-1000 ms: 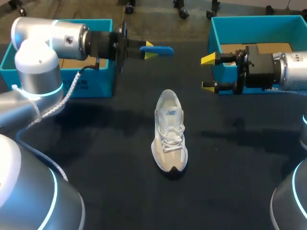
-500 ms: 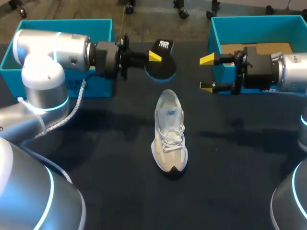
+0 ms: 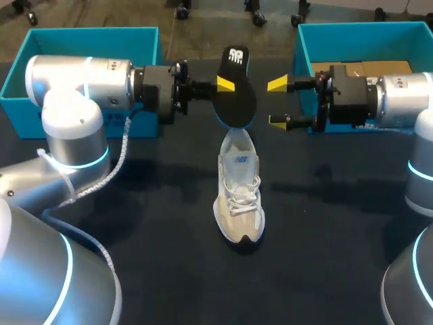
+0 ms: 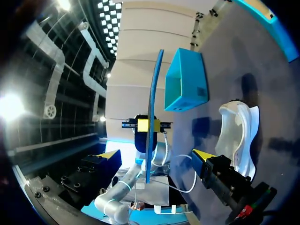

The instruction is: Take the shoe out of the shoebox, open the shoe tongue, remove and reinsert the insole, then place the shoe into the shoebox

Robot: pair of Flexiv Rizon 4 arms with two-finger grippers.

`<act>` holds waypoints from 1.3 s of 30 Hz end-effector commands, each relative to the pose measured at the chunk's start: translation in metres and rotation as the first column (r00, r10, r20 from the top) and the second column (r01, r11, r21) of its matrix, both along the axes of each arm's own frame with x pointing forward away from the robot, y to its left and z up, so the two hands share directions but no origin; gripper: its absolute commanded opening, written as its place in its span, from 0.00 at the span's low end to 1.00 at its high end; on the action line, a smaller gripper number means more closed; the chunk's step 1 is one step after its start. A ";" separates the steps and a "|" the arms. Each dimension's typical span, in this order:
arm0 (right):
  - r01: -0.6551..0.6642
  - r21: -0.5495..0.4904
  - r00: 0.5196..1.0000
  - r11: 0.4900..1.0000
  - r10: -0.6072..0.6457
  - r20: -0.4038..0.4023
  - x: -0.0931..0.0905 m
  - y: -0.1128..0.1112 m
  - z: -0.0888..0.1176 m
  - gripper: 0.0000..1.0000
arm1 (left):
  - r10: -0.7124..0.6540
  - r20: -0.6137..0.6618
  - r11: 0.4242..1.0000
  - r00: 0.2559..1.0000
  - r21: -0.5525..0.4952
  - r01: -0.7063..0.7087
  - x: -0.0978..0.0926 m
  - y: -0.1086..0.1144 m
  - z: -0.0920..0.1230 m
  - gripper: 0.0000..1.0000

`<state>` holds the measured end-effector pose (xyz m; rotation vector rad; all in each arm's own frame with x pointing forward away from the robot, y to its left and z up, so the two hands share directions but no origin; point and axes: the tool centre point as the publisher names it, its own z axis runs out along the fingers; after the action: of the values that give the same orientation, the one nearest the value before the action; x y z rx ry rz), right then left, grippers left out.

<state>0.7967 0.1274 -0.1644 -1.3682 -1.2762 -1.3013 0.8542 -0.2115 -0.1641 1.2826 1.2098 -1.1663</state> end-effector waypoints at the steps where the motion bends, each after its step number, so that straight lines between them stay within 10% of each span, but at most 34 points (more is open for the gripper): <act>1: -0.001 0.004 1.000 1.000 0.001 0.002 0.005 0.011 -0.003 0.89 | 0.000 0.033 1.000 0.999 -0.014 0.000 0.002 -0.011 -0.005 0.00; 7: -0.018 0.016 1.000 1.000 0.018 0.008 0.008 0.018 -0.005 0.55 | 0.000 0.038 1.000 0.999 -0.022 0.000 0.003 -0.026 -0.007 0.00; 24: -0.026 0.024 1.000 0.999 0.026 0.005 0.008 0.020 -0.009 0.34 | 0.007 0.056 0.998 0.998 -0.055 -0.004 0.002 -0.052 -0.010 0.00; 30: -0.028 0.028 1.000 0.999 0.028 0.007 0.009 0.020 -0.010 0.00 | 0.004 0.054 0.997 0.999 -0.071 0.000 0.001 -0.055 -0.007 0.00; 34: -0.024 0.042 0.999 0.999 0.022 0.043 0.009 0.020 -0.011 0.00 | -0.009 0.040 0.998 0.999 -0.069 0.012 -0.004 -0.054 -0.004 0.00; 35: -0.025 0.046 0.998 0.999 0.023 0.052 0.010 0.019 -0.011 0.00 | -0.012 0.029 0.998 0.999 -0.064 0.014 -0.004 -0.053 -0.003 0.35; 36: -0.020 0.045 0.998 0.999 0.018 0.061 0.010 0.019 -0.011 0.00 | -0.015 0.013 0.999 1.000 -0.048 0.015 -0.004 -0.051 -0.002 1.00; 39: -0.003 0.035 0.996 0.999 0.000 0.091 0.011 0.014 -0.013 0.00 | -0.002 -0.062 0.999 0.998 -0.034 0.000 -0.001 -0.043 0.002 1.00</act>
<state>0.8098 0.1426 -0.1758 -1.2903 -1.3119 -1.3755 0.8547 -0.2616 -0.1694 1.2273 1.1879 -1.2225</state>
